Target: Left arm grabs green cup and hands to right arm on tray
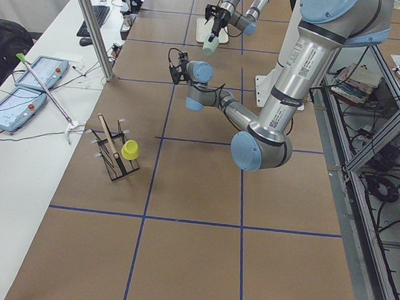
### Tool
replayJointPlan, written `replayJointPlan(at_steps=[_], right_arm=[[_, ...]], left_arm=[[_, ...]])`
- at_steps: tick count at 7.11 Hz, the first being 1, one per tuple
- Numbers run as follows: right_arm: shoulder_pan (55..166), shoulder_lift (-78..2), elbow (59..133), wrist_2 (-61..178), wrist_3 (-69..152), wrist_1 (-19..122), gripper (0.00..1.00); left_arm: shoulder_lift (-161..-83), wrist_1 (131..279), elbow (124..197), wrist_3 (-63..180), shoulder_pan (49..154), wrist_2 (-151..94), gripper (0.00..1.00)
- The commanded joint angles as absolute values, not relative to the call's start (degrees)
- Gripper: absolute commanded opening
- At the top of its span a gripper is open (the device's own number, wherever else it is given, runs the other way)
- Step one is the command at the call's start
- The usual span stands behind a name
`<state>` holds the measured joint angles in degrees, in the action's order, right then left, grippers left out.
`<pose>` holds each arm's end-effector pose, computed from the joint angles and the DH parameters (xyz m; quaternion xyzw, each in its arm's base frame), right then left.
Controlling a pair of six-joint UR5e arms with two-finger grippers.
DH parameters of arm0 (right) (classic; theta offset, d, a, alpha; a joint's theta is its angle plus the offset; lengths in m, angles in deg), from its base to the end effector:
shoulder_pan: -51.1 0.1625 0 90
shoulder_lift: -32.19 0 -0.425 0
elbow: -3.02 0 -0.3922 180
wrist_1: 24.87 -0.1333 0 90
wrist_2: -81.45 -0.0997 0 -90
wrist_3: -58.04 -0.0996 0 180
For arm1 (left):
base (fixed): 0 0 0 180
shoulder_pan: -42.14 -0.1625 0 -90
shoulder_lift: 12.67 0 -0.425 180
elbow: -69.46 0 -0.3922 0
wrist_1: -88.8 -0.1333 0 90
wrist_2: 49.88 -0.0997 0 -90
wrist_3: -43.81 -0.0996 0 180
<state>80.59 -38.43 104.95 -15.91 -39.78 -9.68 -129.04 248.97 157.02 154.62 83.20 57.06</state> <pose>-0.4136 -0.3724 0.2364 0.1121 -0.7906 0.1432 0.5846 0.4104 -0.4958 0.2779 0.0285 0.7303 -0.2540 0.6335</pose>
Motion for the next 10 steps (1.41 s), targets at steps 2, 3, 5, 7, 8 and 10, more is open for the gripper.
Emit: replayJointPlan(at_steps=[2, 3, 5, 7, 8, 10], right_arm=[[91.68, -38.65, 107.42, -30.76, -24.67, 22.84, 0.0], [93.1, -39.95, 110.31, -31.14, -15.97, 34.86, 0.0], [96.7, -41.11, 120.21, -31.14, 5.27, 64.63, 0.0], [101.7, -48.1, 124.83, -32.01, 19.84, 69.35, 0.0], [104.69, -50.75, 124.75, -33.5, 25.55, 69.35, 0.0], [109.27, -57.41, 124.32, -37.98, 29.99, 63.0, 0.0]], left_arm=[[-126.07, 224.83, 158.56, 127.21, 95.19, 70.07, 1.0], [-122.48, 217.28, 161.8, 114.34, 96.97, 71.83, 1.0], [-114.92, 190.55, 174.07, 86.4, 100.58, 72.37, 1.0], [-112.0, 171.22, 180.09, 62.9, 106.01, 72.29, 1.0], [-107.55, 171.07, 179.85, 55.22, 111.0, 72.89, 1.0], [-98.32, 171.33, 178.71, 45.87, 121.89, 82.87, 1.0]])
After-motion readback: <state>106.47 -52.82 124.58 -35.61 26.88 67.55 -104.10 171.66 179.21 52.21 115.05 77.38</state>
